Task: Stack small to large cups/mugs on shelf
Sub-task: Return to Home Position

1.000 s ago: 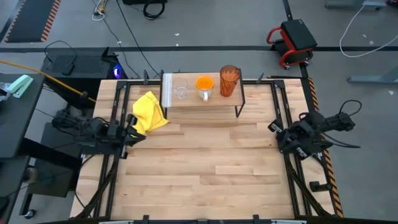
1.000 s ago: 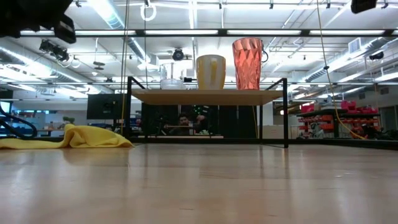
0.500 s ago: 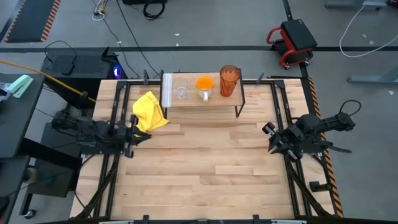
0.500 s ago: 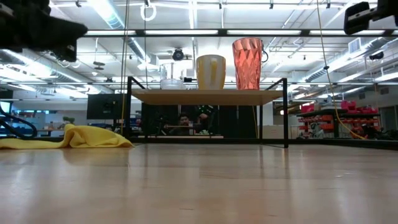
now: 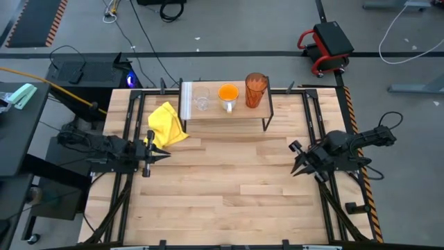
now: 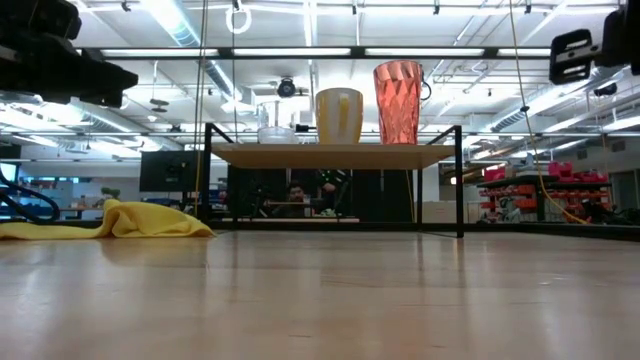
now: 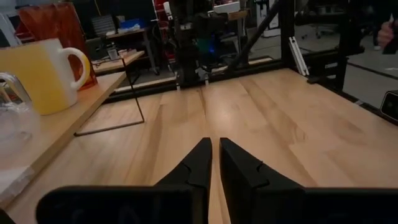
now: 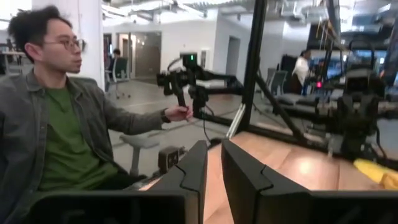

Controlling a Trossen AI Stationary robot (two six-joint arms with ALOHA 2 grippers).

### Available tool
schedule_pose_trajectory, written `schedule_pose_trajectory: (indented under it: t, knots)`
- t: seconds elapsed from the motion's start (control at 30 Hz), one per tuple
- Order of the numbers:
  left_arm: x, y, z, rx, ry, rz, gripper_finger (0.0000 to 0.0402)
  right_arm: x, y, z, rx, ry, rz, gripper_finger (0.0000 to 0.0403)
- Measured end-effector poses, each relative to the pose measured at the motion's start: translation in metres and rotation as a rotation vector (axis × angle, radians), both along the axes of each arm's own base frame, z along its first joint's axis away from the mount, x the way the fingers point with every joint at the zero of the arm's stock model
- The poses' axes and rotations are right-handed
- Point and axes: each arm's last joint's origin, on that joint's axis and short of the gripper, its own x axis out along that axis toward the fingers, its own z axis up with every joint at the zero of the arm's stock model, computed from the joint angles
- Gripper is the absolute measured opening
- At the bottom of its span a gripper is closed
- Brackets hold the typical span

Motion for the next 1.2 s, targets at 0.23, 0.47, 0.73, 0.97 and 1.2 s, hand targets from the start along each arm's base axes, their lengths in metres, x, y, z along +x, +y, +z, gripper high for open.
schedule_pose_trajectory:
  t: [0.23, 0.47, 0.73, 0.97, 1.2]
  knots:
    - [0.0002, -0.0001, 0.0002, -0.012, -0.004, 0.001, 0.0035, 0.0003, 0.0001, -0.0028, -0.006, 0.032, 0.000, 0.0056]
    - [0.0002, -0.0001, 0.0002, -0.012, -0.005, 0.001, 0.0028, 0.0003, 0.0001, -0.0028, -0.004, 0.033, 0.000, 0.0056]
    - [0.0002, -0.0001, 0.0002, -0.014, -0.006, 0.001, 0.0037, 0.0002, 0.0001, -0.0026, -0.004, 0.032, 0.000, 0.0056]
    - [0.0002, -0.0001, 0.0001, -0.013, -0.006, 0.001, 0.0039, 0.0002, 0.0001, -0.0026, -0.004, 0.032, 0.000, 0.0056]
    - [0.0002, -0.0001, 0.0001, -0.014, -0.006, 0.001, 0.0030, 0.0002, 0.0001, -0.0026, -0.004, 0.032, 0.000, 0.0056]
